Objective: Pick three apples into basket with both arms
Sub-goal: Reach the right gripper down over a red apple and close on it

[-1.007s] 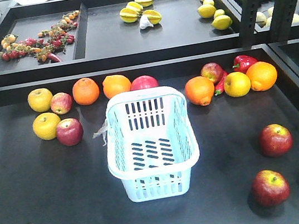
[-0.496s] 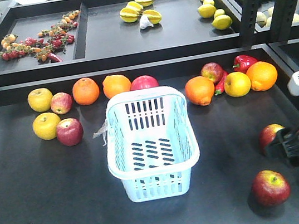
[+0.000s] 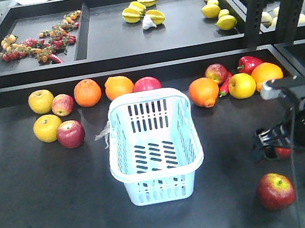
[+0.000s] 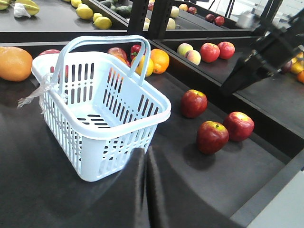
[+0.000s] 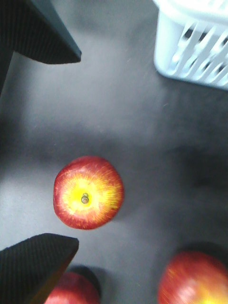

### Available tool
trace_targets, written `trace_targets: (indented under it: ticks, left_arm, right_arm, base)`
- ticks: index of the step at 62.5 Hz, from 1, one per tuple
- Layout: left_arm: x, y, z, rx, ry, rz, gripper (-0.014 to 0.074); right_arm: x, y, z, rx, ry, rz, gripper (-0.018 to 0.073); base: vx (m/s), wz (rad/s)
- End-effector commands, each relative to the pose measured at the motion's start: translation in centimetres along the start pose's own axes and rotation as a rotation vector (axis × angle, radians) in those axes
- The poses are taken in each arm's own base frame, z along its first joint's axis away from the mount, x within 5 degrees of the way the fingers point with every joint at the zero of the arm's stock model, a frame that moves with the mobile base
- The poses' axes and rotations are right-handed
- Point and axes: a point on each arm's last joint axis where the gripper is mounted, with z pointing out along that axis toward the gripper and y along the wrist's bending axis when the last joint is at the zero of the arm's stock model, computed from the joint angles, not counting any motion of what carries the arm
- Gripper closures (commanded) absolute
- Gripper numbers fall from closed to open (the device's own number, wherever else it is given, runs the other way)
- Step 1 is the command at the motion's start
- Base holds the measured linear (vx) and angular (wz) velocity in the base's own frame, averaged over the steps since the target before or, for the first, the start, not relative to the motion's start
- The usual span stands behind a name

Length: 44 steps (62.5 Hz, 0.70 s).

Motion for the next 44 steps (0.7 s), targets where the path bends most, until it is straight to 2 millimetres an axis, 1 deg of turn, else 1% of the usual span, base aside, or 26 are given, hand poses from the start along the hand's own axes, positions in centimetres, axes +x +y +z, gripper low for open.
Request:
trace_targets:
  ticks: [1, 8, 17, 35, 44]
  left_arm:
    - [-1.0, -0.1, -0.1, -0.002, -0.036, -0.019, 0.0604]
    - [-1.0, -0.1, -0.1, -0.002, -0.035, -0.019, 0.0604]
    - [-1.0, -0.1, -0.1, -0.002, -0.035, -0.019, 0.0604]
    - [-1.0, -0.1, -0.1, -0.002, -0.035, -0.019, 0.0604]
    - [-1.0, -0.1, -0.1, -0.002, -0.035, -0.019, 0.0604]
  right_arm:
    - [-0.9, -0.5, 0.5, 0.009, -0.002, -0.001, -0.0122]
    - [-0.9, -1.3, 2.5, 0.043, 0.049, 0.015, -0.0116]
    - [-0.8, -2.1, 4.3, 0.083, 0.103, 0.046, -0.0112]
    - [-0.6, -2.9, 7.2, 0.088, 0.155, 0.064, -0.0104]
    - [-1.0, -3.2, 8.3, 0.089, 0.174, 0.078, -0.0099]
  base:
    - [0.00, 0.00]
    - [0.00, 0.00]
    - [0.00, 0.00]
    - [0.00, 0.00]
    - [0.00, 0.00]
